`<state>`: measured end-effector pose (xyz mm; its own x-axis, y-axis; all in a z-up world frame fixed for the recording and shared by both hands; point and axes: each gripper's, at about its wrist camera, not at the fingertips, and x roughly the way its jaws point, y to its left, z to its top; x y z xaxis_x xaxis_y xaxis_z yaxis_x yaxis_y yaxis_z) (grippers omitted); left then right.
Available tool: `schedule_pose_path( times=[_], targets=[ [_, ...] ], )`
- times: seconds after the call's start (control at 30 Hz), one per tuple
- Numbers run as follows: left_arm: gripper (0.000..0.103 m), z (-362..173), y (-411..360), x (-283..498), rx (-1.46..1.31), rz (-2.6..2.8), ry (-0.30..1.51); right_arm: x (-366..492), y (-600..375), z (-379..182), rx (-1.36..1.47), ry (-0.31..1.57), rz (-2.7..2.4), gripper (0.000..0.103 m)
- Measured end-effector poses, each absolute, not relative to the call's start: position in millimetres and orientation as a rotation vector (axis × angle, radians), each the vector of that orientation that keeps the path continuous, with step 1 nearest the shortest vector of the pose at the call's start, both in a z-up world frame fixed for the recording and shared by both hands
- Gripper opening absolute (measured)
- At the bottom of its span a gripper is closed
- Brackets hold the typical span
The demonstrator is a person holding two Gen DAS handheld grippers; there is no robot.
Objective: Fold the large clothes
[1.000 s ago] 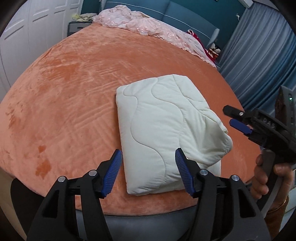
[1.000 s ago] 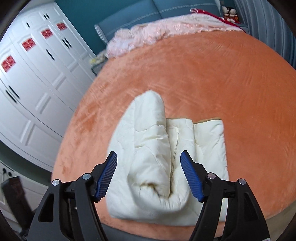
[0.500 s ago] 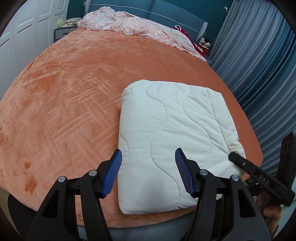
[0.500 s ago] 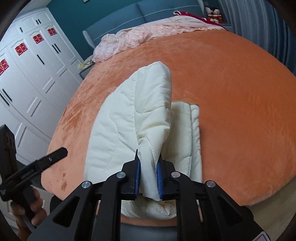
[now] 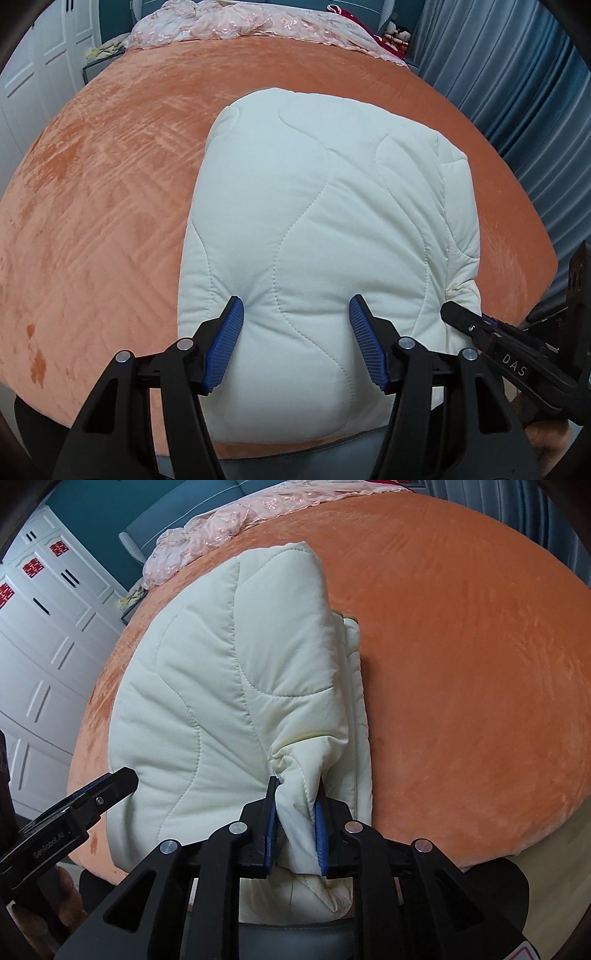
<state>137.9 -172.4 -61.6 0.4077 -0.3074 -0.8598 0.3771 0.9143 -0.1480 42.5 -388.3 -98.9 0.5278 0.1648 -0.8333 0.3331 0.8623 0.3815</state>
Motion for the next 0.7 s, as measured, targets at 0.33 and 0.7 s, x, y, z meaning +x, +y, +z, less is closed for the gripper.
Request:
schedule_pose_path(
  times=[0.33,0.7],
  targets=[
    [0.058,-86.4,-181.5,139.4,0.117,-0.403,1.056,52.1,-382.3,-115.8,0.549,1.038,-0.139,0.018],
    [0.059,-83.1,-186.7,139.8,0.157,-0.392,1.055,51.4,-368.4,-92.3,0.503,1.056,-0.178,0.025]
  ],
)
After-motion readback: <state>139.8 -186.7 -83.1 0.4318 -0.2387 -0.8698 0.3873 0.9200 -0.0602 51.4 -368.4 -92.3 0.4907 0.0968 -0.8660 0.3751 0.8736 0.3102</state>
